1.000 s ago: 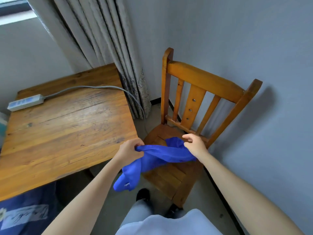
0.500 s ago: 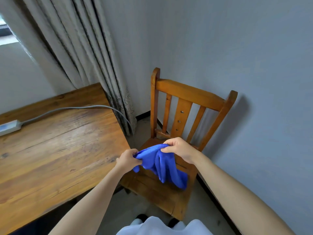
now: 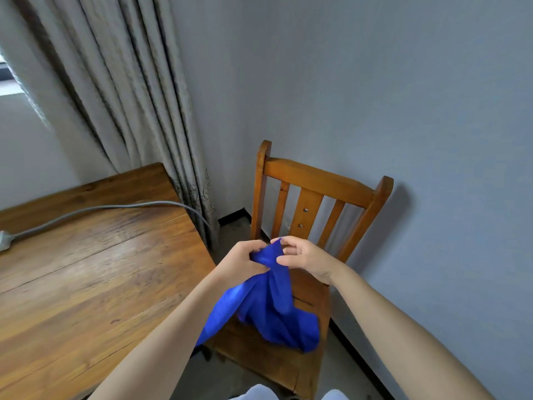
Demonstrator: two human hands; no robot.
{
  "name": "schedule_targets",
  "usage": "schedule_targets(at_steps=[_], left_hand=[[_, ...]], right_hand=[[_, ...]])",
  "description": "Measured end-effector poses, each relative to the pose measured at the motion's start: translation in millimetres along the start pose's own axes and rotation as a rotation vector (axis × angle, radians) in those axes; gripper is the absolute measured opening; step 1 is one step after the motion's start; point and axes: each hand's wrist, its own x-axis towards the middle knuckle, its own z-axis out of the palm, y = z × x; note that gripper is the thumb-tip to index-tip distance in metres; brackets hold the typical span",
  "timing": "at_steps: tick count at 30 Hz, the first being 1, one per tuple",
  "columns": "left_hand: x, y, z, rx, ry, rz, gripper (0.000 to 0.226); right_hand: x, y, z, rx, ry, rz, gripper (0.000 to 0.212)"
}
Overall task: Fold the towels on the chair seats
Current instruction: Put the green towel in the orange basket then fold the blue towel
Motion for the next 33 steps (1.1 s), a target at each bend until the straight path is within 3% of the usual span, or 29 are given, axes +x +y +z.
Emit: schedule_targets(at_steps=[3, 5, 9, 14, 18, 26, 29, 33], left_hand=[[4, 3, 1, 0.096, -0.031, 0.004, 0.033], [3, -5, 2, 0.082, -0.022, -0.087, 0.036], [-6, -32, 8, -0.022, -0.071, -0.248, 0.028], [-7, -50, -7, 0.004, -0.063, -0.303, 0.022], [4, -42, -47, 0.019, -0.066, -0.286, 0.017], [28, 6, -100, -0.357, -0.218, -0.237, 0.029], [41, 27, -110, -0.52, -0.238, -0.215, 0.044], [67, 73, -134, -0.585, -0.052, -0.066, 0.015]], right_hand=[[1, -4, 8, -0.03, 0.218, -0.062, 0.008], [-2, -8, 7, 0.037, 0.342, -0.096, 0.01], [-11, -41, -7, -0.009, 0.383, -0.171, 0.015], [-25, -74, -47, 0.047, 0.562, -0.266, 0.018], [-36, -78, -81, 0.153, 0.677, -0.277, 0.018], [-59, -96, -125, 0.2, 0.77, -0.335, 0.018], [-62, -104, -141, 0.176, 0.826, -0.337, 0.018], [-66, -128, -161, 0.18, 0.954, -0.355, 0.017]])
